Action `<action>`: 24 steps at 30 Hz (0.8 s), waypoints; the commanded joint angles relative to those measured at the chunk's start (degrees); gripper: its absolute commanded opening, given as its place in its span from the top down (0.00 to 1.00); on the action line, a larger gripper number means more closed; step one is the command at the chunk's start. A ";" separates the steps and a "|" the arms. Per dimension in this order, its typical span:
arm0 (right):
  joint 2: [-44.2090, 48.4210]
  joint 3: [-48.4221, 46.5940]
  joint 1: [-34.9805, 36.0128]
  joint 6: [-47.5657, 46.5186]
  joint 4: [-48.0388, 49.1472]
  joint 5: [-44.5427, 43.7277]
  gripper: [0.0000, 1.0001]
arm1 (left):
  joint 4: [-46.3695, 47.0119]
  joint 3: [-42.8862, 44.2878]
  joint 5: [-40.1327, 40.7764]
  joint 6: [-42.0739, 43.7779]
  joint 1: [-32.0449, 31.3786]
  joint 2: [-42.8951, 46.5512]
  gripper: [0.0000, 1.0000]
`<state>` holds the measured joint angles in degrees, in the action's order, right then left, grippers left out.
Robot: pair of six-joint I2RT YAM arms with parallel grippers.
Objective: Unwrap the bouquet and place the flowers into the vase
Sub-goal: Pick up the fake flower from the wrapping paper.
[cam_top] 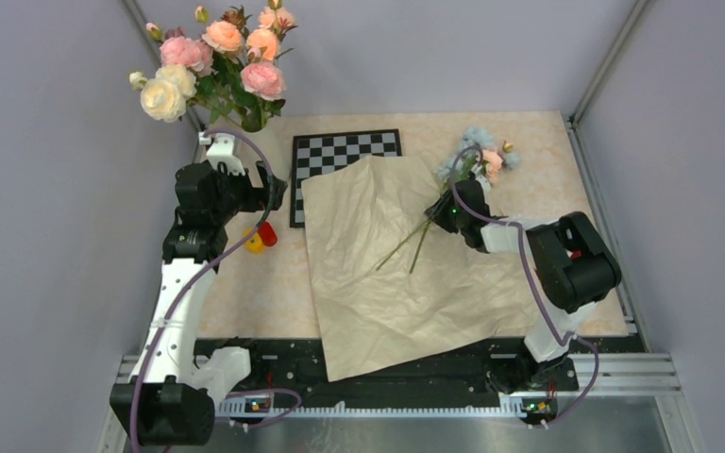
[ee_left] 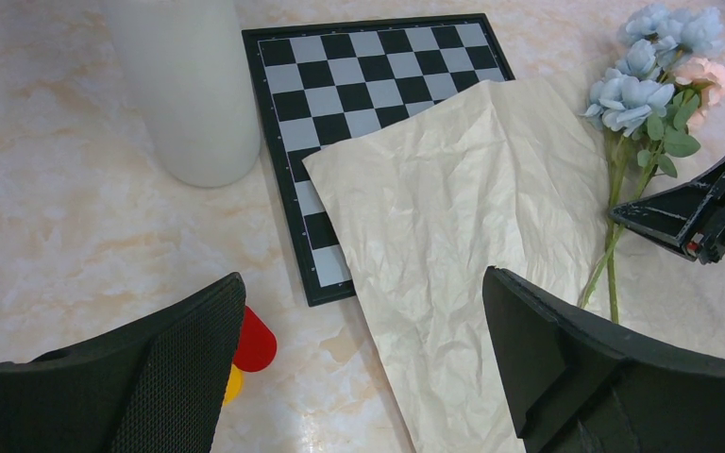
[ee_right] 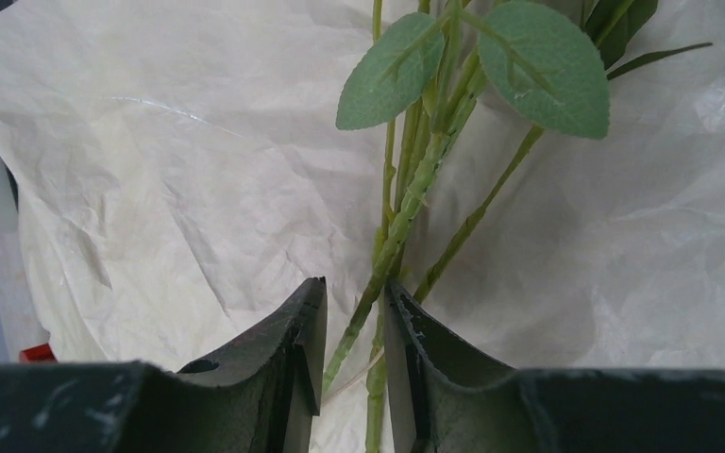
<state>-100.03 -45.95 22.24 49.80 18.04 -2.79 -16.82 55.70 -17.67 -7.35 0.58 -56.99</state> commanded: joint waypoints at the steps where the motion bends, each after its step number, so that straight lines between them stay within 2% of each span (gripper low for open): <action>1: -1.16 -1.77 -1.29 3.58 3.49 1.49 0.70 | 1.48 -0.33 -0.11 0.57 -0.32 1.37 0.01; 6: -2.11 -1.77 -1.74 6.22 5.21 2.55 0.72 | 1.50 -0.42 -0.08 0.63 -0.36 1.36 0.01; 12: -2.41 -1.54 -2.05 7.98 6.45 4.19 0.85 | 1.44 -0.51 0.01 0.73 -0.36 1.53 0.01; 24: 3.86 2.92 -2.25 12.46 8.42 3.05 0.99 | 1.44 -0.49 0.01 0.69 -0.32 1.50 0.01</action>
<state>-100.29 -44.27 20.71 59.83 22.22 0.34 -16.82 55.57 -17.54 -7.31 0.47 -56.75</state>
